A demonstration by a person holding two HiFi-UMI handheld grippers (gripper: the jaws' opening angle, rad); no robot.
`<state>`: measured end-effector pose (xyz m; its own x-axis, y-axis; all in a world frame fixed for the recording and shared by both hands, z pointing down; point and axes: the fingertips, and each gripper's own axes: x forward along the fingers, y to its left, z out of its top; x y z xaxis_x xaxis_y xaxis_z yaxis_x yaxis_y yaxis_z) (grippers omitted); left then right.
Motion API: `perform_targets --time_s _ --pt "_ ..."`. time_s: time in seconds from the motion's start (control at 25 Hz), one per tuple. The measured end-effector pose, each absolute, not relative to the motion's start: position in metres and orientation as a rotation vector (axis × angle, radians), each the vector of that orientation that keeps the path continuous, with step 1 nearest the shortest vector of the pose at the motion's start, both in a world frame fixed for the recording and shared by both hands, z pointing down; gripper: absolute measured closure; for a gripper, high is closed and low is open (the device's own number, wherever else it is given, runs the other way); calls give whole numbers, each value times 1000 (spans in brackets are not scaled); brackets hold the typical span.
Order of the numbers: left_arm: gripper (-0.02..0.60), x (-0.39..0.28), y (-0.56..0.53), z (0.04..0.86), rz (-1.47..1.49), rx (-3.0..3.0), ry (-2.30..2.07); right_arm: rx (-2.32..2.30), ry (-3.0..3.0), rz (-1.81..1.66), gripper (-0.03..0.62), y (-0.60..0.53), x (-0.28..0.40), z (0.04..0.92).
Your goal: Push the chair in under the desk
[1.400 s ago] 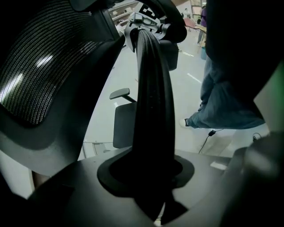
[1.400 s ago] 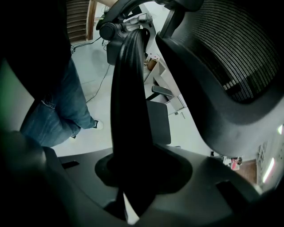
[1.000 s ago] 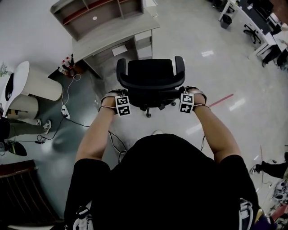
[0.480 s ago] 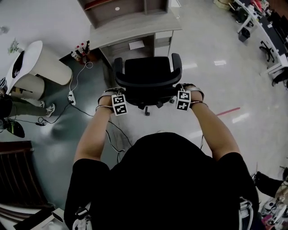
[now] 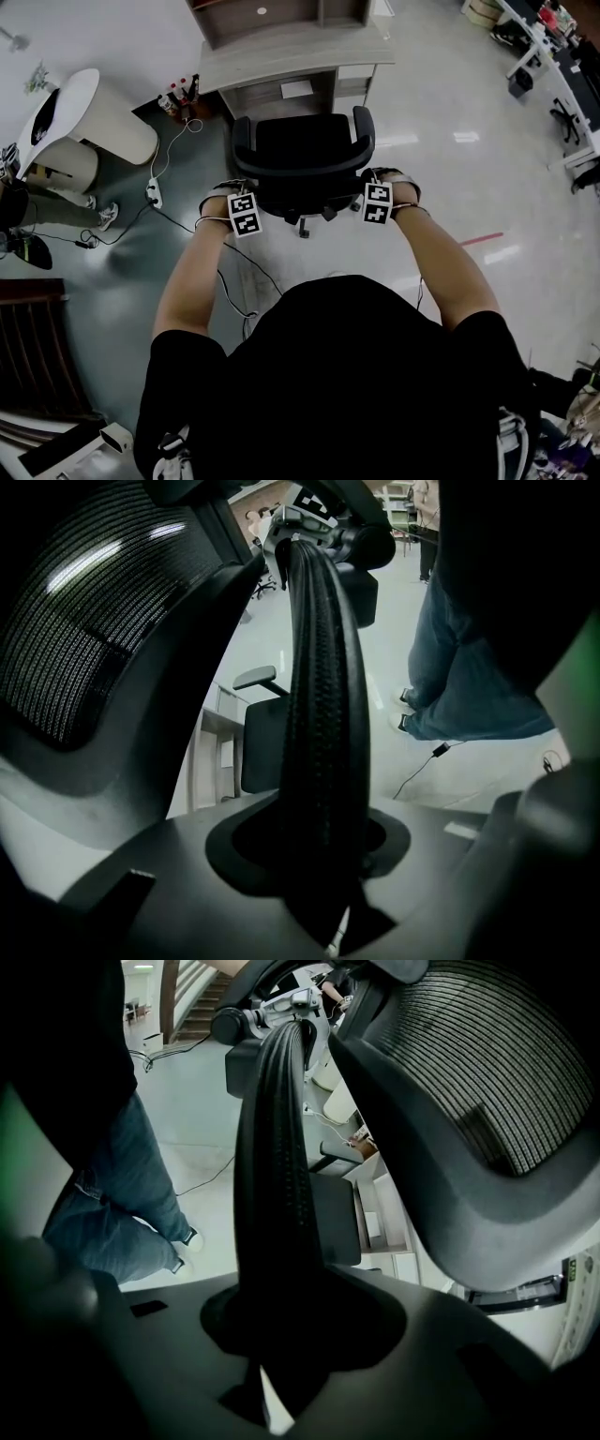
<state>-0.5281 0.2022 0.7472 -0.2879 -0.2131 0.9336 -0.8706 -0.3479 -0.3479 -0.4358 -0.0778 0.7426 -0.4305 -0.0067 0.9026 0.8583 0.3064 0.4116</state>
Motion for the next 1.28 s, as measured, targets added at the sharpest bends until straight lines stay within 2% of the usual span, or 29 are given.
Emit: perform_targets --time_s 0.68,1.28 --pt "460 -538 193 743 1687 1432 -1427 -811 -1684 -1261 476 -87 -450 741" --pt "462 -598 190 746 1659 1384 -1422 -831 -1686 -1294 474 -96 -523 742"
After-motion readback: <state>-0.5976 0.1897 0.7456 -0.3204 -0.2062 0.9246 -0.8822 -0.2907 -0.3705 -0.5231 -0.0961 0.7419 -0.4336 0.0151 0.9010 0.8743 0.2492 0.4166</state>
